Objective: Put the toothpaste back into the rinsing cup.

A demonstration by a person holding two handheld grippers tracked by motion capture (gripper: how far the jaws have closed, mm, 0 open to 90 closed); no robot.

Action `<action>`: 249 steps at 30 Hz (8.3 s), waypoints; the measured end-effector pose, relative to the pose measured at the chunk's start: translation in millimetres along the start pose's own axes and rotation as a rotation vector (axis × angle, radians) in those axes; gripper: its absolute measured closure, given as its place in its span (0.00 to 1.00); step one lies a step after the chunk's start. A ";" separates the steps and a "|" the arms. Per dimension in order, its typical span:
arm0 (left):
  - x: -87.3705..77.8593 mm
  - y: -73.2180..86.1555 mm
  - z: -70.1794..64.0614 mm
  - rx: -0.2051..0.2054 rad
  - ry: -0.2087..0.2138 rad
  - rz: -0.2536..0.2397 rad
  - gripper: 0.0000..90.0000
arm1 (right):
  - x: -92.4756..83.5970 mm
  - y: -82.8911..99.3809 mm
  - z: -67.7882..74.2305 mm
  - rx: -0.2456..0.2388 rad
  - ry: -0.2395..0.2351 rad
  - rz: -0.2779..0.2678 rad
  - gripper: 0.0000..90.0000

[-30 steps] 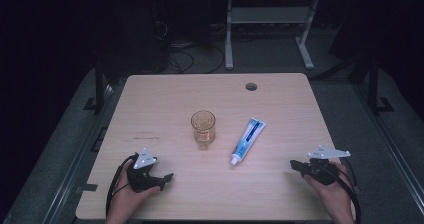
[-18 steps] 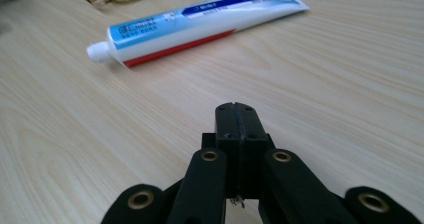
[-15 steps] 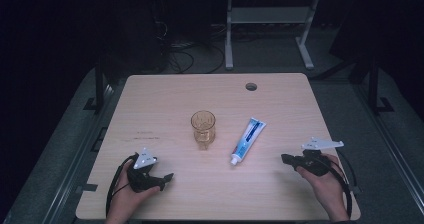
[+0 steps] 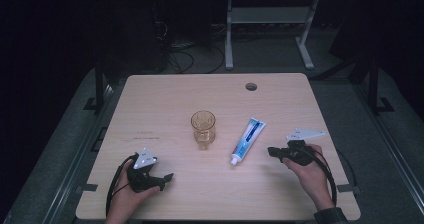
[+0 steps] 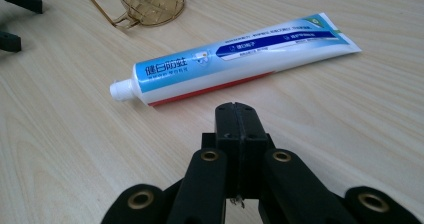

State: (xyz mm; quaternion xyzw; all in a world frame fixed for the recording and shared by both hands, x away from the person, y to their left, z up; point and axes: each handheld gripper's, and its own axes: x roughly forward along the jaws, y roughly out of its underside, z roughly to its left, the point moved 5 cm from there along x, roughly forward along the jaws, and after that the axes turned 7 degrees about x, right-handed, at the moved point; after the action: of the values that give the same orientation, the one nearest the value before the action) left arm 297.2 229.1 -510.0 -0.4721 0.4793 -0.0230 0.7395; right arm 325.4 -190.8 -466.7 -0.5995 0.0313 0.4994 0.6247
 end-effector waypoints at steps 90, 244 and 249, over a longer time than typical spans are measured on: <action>-0.4 0.1 0.0 0.004 0.001 0.005 0.15 | 97.9 -25.6 37.8 -0.128 -0.034 0.222 1.00; -0.4 0.1 -0.6 0.001 0.002 0.003 0.15 | 101.4 -53.5 -19.8 -0.096 0.173 0.285 0.51; -0.4 0.1 -0.6 0.001 0.002 0.003 0.15 | 100.8 -53.2 -19.8 -0.097 0.174 0.277 0.55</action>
State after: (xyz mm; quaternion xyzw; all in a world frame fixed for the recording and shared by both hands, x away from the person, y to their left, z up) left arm 296.5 229.0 -509.9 -0.4708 0.4807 -0.0227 0.7394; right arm 422.0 -135.6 -498.4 -0.6601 0.1434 0.5277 0.5151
